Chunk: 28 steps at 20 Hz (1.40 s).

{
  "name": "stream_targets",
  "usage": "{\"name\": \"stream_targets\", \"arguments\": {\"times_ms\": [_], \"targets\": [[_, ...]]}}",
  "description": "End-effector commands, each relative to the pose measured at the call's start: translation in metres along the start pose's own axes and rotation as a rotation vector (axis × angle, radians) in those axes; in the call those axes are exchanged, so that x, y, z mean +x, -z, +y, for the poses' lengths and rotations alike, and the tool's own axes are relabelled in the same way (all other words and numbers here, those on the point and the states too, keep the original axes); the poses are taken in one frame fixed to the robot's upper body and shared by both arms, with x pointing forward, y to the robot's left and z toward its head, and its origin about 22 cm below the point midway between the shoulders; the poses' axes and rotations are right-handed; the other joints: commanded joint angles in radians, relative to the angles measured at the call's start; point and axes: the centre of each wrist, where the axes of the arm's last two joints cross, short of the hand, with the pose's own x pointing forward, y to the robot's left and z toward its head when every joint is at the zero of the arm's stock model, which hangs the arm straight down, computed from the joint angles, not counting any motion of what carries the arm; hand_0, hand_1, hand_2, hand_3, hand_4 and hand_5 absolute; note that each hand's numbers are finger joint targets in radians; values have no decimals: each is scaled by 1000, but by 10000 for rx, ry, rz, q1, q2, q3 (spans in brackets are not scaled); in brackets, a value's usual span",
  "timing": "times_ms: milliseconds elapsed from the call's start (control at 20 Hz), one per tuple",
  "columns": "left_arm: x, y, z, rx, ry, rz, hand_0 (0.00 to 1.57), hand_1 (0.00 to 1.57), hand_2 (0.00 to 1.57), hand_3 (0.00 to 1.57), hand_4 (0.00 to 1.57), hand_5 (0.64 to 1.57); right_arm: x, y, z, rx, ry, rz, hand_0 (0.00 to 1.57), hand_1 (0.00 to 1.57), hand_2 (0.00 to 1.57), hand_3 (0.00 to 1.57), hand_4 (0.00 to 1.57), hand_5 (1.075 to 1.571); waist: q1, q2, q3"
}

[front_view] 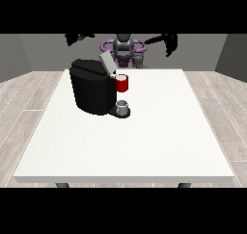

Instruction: Insert the coffee pod into the coffee machine and close the lid

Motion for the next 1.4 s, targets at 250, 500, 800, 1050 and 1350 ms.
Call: {"name": "stream_targets", "arguments": {"times_ms": [250, 500, 800, 1050, 1350], "targets": [[-40, -32, -21, -159, -1781, 205, 0, 0, 0, 0, 0, 1571, 24, 11, 13, 1344, -551, 20, 0, 0, 0, 0, 0, 1571, 1013, -347, 5], [-32, -35, -23, -130, -2587, -218, 0, 0, 0, 0, 140, 1571, 35, 28, 9, 1329, -1000, -593, 0, 0, 0, 0, 238, 1571, 1493, 173, 7], [-38, -58, -40, -214, -2529, -237, 0, 0, 0, 0, 204, 1571, 36, 38, 25, 1651, -721, -273, 0, 0, 0, 0, 0, 1571, 1779, 320, 8], [-3, -49, -38, -180, -2473, -1221, 0, 0, 0, 0, 0, 1571, 10, 45, 11, 1196, -480, -950, 0, 0, 0, 0, 0, 1571, 2084, 1432, 12], [-13, -82, -21, 264, -2775, -942, 0, 0, 0, 0, 0, 1571, 33, 69, 27, 1387, -555, -168, 0, 0, 0, 0, 0, 1571, 1817, 1319, 6]]}}
